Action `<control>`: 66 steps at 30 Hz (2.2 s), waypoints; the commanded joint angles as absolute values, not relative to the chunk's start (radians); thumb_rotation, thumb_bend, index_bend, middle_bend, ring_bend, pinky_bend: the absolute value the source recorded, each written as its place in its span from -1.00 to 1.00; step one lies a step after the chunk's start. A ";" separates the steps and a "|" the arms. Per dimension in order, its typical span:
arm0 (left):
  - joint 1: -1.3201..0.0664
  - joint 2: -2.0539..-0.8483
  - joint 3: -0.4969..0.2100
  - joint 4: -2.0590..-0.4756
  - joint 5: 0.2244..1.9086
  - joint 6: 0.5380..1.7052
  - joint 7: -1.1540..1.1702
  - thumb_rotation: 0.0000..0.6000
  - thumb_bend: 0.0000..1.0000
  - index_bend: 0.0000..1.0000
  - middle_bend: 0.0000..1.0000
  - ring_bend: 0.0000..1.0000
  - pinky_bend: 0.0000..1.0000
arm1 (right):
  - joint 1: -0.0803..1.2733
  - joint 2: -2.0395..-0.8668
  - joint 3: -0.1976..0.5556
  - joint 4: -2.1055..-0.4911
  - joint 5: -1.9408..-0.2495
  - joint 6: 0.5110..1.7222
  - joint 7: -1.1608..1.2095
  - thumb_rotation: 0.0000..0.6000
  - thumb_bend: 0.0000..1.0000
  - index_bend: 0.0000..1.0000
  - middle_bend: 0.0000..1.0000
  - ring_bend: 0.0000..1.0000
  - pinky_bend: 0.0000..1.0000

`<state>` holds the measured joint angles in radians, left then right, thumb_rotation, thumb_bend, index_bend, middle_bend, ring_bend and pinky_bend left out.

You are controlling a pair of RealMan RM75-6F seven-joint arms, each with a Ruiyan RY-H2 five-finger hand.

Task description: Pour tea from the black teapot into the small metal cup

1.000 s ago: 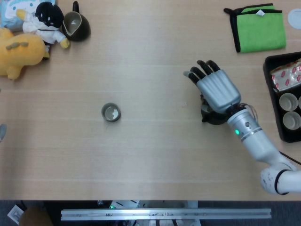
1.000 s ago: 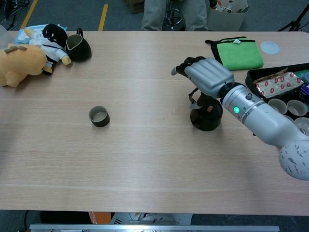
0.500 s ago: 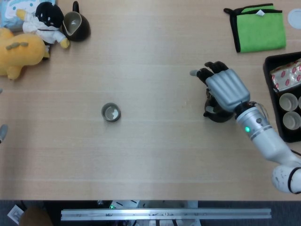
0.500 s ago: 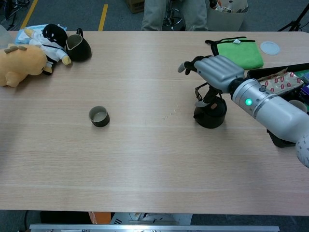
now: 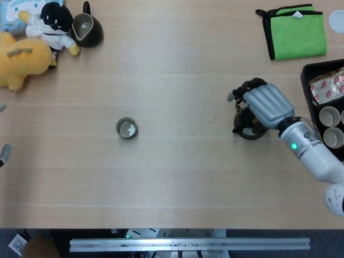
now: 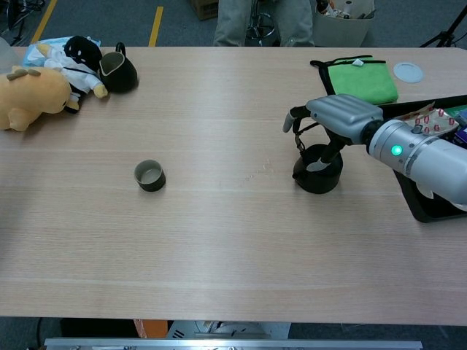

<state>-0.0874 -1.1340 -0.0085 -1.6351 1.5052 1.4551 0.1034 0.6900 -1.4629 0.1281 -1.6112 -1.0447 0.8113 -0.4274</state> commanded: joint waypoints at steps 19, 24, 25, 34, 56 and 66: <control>-0.085 -1.135 -0.001 -1.650 1.506 1.450 0.120 1.00 -0.42 -0.68 -0.70 -0.78 -0.84 | 0.712 -1.452 0.111 -1.591 -1.009 0.831 -0.373 1.00 -1.00 -0.22 -0.13 -0.31 -0.67; -0.083 -1.133 -0.001 -1.652 1.507 1.455 0.120 1.00 -0.42 -0.68 -0.70 -0.78 -0.84 | 0.699 -1.419 0.103 -1.636 -1.045 0.850 -0.343 1.00 -1.00 -0.21 -0.05 -0.13 -0.67; -0.082 -1.132 -0.001 -1.652 1.507 1.456 0.120 1.00 -0.42 -0.68 -0.70 -0.78 -0.84 | 0.695 -1.410 0.099 -1.648 -1.054 0.854 -0.339 1.00 -1.00 -0.21 -0.05 -0.13 -0.67; -0.080 -1.130 0.003 -1.655 1.513 1.458 0.116 1.00 -0.42 -0.68 -0.70 -0.78 -0.84 | 0.648 -1.301 0.024 -1.764 -1.180 0.878 -0.306 1.00 -1.00 -0.21 -0.03 -0.13 -0.67; -0.071 -1.119 0.010 -1.661 1.521 1.465 0.098 1.00 -0.42 -0.68 -0.70 -0.78 -0.84 | 0.585 -1.268 -0.049 -1.764 -1.330 0.961 -0.394 1.00 -1.00 -0.93 -0.77 -0.92 -0.87; -0.073 -1.119 0.011 -1.660 1.518 1.457 0.088 1.00 -0.42 -0.68 -0.70 -0.78 -0.84 | 0.588 -1.307 -0.034 -1.711 -1.262 0.942 -0.455 1.00 -1.00 -1.00 -0.84 -0.98 -0.91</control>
<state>-0.0728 -1.1193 0.0111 -1.6598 1.5181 1.4567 0.0873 0.5864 -1.3025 -0.0363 -1.7156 -1.2670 0.9459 -0.4505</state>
